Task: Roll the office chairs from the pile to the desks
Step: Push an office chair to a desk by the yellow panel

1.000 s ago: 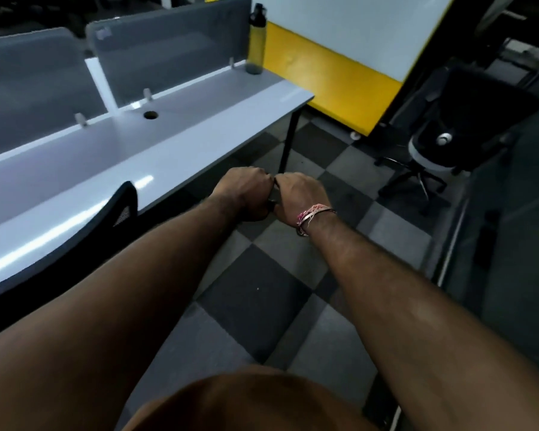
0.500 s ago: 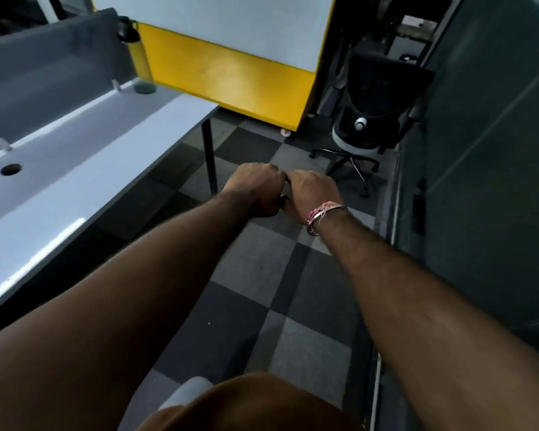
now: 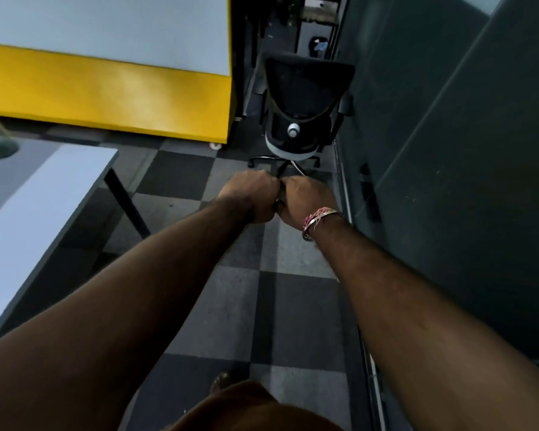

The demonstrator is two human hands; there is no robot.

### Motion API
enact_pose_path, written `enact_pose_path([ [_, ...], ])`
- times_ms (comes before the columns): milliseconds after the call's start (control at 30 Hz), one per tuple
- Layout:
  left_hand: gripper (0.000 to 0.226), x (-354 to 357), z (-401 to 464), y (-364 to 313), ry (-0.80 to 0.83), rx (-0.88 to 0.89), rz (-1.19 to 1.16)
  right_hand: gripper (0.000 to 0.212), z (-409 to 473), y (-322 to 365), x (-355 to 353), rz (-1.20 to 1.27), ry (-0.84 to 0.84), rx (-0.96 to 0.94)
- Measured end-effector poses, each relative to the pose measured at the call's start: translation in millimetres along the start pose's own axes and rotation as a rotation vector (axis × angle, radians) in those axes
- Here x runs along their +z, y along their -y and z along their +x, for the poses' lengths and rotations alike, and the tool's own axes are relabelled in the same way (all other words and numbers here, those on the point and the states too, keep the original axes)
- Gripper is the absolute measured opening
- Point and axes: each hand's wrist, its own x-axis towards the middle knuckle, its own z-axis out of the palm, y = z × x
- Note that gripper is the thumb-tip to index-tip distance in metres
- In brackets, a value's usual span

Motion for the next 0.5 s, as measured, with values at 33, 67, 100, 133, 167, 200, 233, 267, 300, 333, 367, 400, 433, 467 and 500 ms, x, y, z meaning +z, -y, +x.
enact_pose_path([
  [33,0.035,-1.4,24.0,7.0,0.024,0.020,0.005,0.030,18.4,-7.9,1.7,-0.001,0.003,0.025],
  [67,0.035,-0.5,42.0,12.0,0.035,0.031,0.002,0.030,31.3,-14.6,3.9,0.000,-0.002,0.046],
  [100,0.034,-2.5,64.0,16.5,0.047,0.037,0.002,0.030,47.5,-24.1,5.2,0.000,0.000,0.064],
  [133,0.033,-1.7,77.0,19.4,0.045,0.041,-0.002,0.029,56.7,-29.5,6.9,0.003,0.000,0.064],
  [167,0.033,-0.8,96.1,23.2,0.038,0.046,0.000,0.028,70.9,-38.5,9.7,0.000,0.001,0.072],
  [200,0.034,2.7,120.6,26.4,0.041,0.056,-0.001,0.028,88.9,-51.6,15.0,-0.004,0.005,0.083],
  [233,0.036,5.7,141.5,28.6,0.042,0.065,-0.004,0.028,104.4,-63.5,19.3,-0.012,0.012,0.090],
  [267,0.036,8.2,159.0,29.8,0.049,0.071,-0.004,0.029,118.2,-75.0,24.3,-0.019,0.019,0.094],
  [300,0.035,12.0,187.6,30.7,0.045,0.083,0.001,0.028,139.5,-92.9,32.5,-0.026,0.023,0.101],
  [333,0.034,13.2,210.5,32.5,0.043,0.091,0.000,0.027,157.5,-108.0,38.4,-0.025,0.028,0.100],
  [367,0.033,15.6,232.3,34.3,0.041,0.102,0.002,0.025,174.3,-121.6,44.6,-0.029,0.032,0.092],
  [400,0.032,17.9,261.3,35.3,0.044,0.103,0.004,0.024,196.6,-140.6,51.5,-0.034,0.039,0.087],
  [433,0.030,20.4,284.2,35.4,0.045,0.100,-0.005,0.024,214.1,-156.0,57.8,-0.038,0.043,0.082],
  [467,0.027,20.4,312.8,35.0,0.059,0.095,-0.009,0.024,236.7,-175.5,63.7,-0.044,0.049,0.081],
  [500,0.024,21.2,333.5,34.6,0.060,0.092,-0.015,0.024,252.5,-190.4,68.4,-0.046,0.046,0.081],
])
